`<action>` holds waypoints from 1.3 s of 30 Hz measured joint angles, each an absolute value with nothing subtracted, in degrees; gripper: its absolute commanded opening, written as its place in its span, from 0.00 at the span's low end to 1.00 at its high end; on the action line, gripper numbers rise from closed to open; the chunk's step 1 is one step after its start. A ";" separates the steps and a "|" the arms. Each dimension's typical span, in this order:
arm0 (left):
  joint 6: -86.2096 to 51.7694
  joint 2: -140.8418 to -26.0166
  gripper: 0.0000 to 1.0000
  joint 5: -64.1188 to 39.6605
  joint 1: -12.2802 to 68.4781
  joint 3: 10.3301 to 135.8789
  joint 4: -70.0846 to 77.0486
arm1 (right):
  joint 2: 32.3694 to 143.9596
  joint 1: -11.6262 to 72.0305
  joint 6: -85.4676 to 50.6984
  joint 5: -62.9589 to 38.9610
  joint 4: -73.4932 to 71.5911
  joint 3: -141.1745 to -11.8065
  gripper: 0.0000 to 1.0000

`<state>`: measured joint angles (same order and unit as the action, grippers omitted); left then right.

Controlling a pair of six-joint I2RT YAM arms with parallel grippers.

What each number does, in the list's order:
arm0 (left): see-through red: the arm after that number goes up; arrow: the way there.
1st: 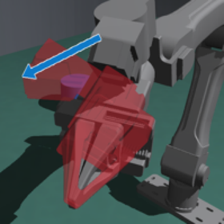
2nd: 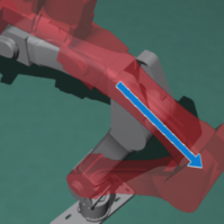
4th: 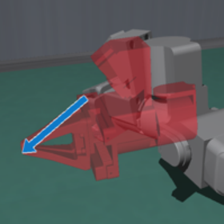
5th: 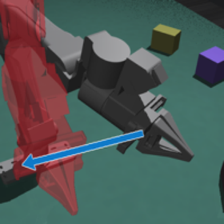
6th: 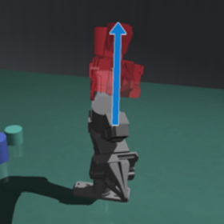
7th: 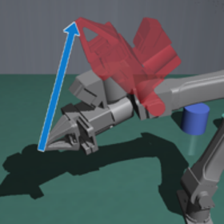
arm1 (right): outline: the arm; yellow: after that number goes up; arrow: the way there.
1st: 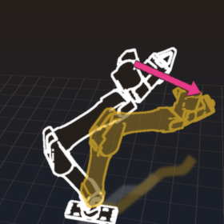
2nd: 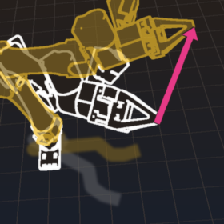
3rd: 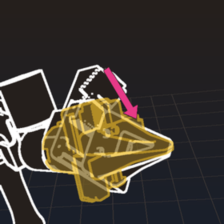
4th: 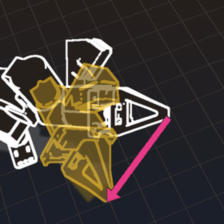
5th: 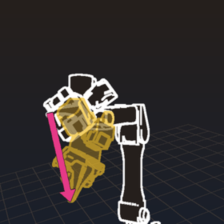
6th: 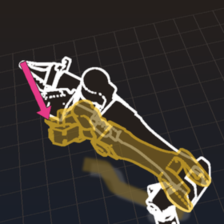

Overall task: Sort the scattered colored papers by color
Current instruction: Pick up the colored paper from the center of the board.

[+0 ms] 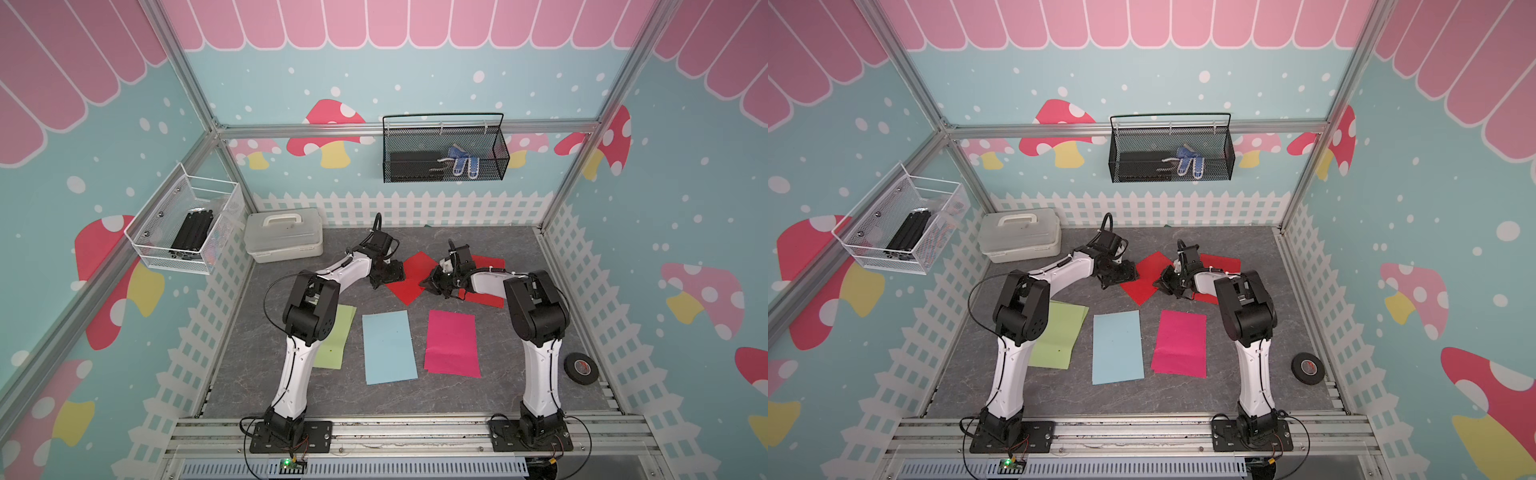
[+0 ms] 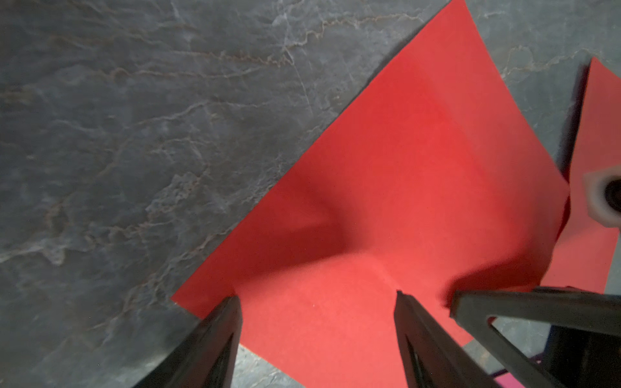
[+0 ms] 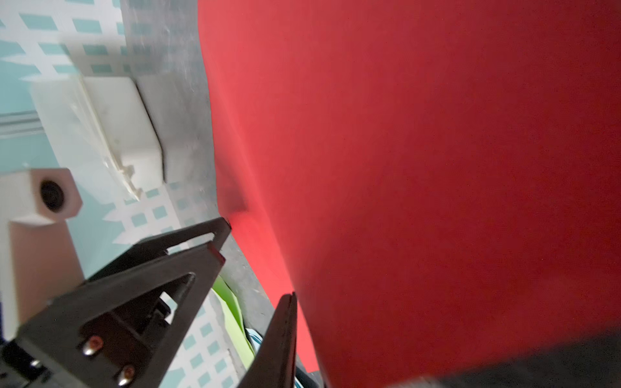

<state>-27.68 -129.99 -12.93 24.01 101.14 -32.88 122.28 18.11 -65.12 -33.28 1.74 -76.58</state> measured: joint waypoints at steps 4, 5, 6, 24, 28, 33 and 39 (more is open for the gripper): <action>-27.68 -129.99 0.75 -13.15 24.01 101.14 -32.88 | 122.28 18.11 -63.57 -32.95 4.82 -78.08 0.11; -27.70 -129.99 0.76 -13.15 24.01 101.14 -32.86 | 122.28 18.11 -63.16 -32.91 5.67 -78.63 0.10; -27.73 -129.97 0.76 -13.19 24.01 101.14 -32.84 | 122.28 18.11 -62.63 -32.88 6.46 -79.20 0.10; -28.95 -118.28 0.78 -14.44 19.07 95.74 -25.71 | 123.61 18.11 -44.27 -27.97 33.54 -97.30 0.00; -29.39 -117.03 0.78 -15.05 18.92 93.12 -23.55 | 123.68 18.11 -40.18 -26.02 38.68 -97.93 0.00; -29.80 -116.99 0.78 -15.31 18.46 90.13 -23.00 | 123.55 18.11 -35.40 -23.42 44.10 -99.35 0.00; -29.82 -116.99 0.78 -15.57 18.02 89.54 -22.06 | 121.60 18.09 -30.28 -21.10 49.28 -101.34 0.00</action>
<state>-29.82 -116.99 -15.57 18.02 89.54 -22.06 121.60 18.09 -30.28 -21.10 49.28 -101.34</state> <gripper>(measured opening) 0.784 0.047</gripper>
